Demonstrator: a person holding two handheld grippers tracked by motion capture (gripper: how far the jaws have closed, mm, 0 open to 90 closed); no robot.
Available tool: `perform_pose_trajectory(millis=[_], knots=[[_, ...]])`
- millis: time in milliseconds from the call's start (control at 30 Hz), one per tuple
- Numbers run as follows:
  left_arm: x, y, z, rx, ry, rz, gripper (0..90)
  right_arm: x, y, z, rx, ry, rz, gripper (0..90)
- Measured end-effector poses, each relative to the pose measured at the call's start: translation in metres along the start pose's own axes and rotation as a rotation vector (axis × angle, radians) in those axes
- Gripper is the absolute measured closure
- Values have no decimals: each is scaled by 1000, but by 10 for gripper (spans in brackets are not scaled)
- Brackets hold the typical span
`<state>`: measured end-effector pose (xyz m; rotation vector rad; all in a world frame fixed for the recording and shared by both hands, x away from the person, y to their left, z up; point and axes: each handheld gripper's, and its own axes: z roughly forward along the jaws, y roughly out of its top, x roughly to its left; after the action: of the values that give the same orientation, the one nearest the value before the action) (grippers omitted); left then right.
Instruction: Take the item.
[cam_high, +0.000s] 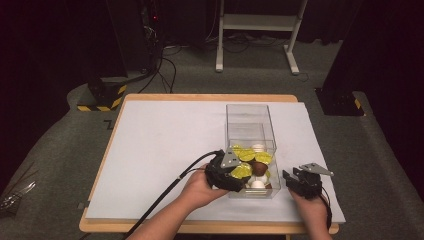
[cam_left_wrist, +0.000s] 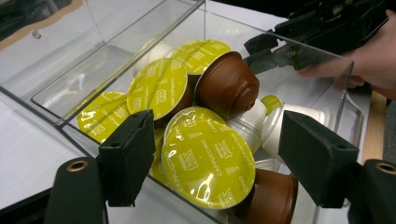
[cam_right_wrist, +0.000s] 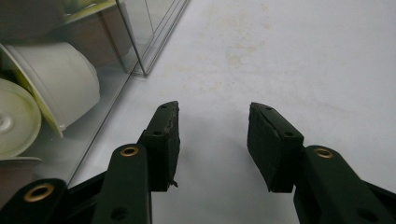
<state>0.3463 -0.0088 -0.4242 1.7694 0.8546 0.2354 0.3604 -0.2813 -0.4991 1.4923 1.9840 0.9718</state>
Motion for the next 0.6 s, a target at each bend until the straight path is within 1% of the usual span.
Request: perform_pose_trajectory(millis=[100,200,267,300,333,400,433,467,600], knots=[[0,-3,5,16,10,11,279,0,0,0,-1,1,-1,538],[0,-5,8,21,10,24,291,-1,0,0,-3,5,-2,538],[-1,-6,10,26,12,26,291,-1,0,-1,-5,5,6,538],[-1,-7,11,34,16,42,294,-1,0,-1,-6,5,8,538],[-2,-8,12,27,20,40,300,-1,0,-1,-6,7,11,538],[-3,-9,13,34,25,62,304,-2,-1,-1,-7,9,15,538],[-3,-9,14,42,34,75,304,-2,-1,-1,-6,10,18,538],[-4,-9,15,40,36,77,308,-2,-1,-1,-8,11,16,538],[-4,-11,16,48,52,110,333,-3,-1,-1,-10,12,22,538]])
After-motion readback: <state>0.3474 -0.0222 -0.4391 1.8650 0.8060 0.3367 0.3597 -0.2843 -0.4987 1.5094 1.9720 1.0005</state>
